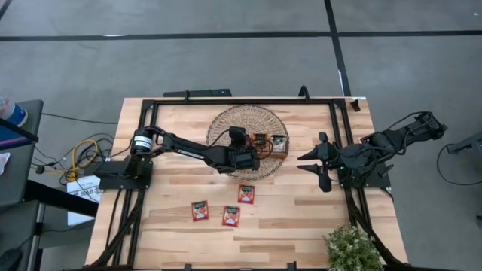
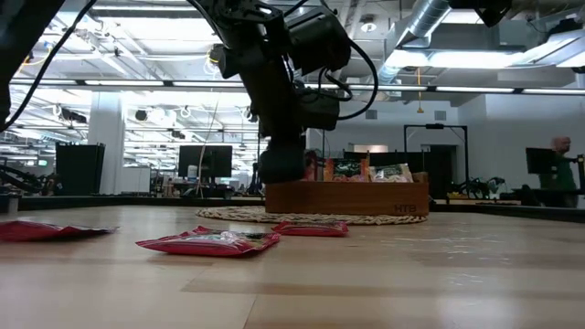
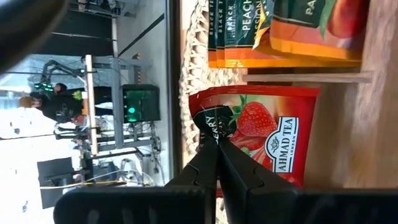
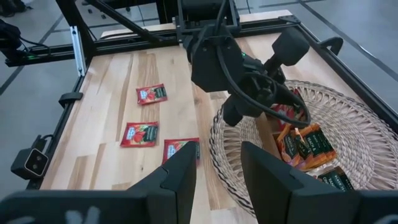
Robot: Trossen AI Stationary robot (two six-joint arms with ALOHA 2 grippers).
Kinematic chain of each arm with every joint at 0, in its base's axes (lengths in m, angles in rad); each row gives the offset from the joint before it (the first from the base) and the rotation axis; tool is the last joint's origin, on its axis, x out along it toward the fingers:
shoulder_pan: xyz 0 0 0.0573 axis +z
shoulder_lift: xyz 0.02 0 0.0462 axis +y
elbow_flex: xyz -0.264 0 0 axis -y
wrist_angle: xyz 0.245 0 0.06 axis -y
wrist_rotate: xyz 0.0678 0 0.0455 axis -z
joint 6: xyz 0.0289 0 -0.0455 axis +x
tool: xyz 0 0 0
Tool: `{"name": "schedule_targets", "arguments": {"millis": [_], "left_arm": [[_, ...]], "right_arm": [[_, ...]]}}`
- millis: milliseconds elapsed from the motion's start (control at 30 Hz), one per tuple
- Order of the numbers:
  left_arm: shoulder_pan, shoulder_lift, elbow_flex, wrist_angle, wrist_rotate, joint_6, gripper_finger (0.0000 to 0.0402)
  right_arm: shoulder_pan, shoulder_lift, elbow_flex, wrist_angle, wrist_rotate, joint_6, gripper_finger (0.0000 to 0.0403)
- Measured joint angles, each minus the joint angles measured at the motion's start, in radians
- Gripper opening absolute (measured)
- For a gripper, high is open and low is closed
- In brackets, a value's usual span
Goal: Pick & Place Tea
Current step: Put the red tea bag into the left slot of the wooden organizer, then put the left red tea bag into the left slot of the wooden organizer
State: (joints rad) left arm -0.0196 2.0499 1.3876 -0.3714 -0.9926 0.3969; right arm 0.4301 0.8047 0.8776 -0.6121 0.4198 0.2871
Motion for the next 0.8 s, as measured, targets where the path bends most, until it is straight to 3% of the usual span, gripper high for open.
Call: {"name": "schedule_targets", "arguments": {"millis": [367,800], "left_arm": [[-0.002,0.0,0.0,0.043,0.03,-0.016,0.0011],[-0.005,-0.001,0.0,0.072,-0.055,-0.01,0.0135]], "right_arm": [[0.0,0.0,0.0,0.008,0.0,0.0,0.0118],[0.0,0.0,0.0,0.008,0.0,0.0,0.0118]]}}
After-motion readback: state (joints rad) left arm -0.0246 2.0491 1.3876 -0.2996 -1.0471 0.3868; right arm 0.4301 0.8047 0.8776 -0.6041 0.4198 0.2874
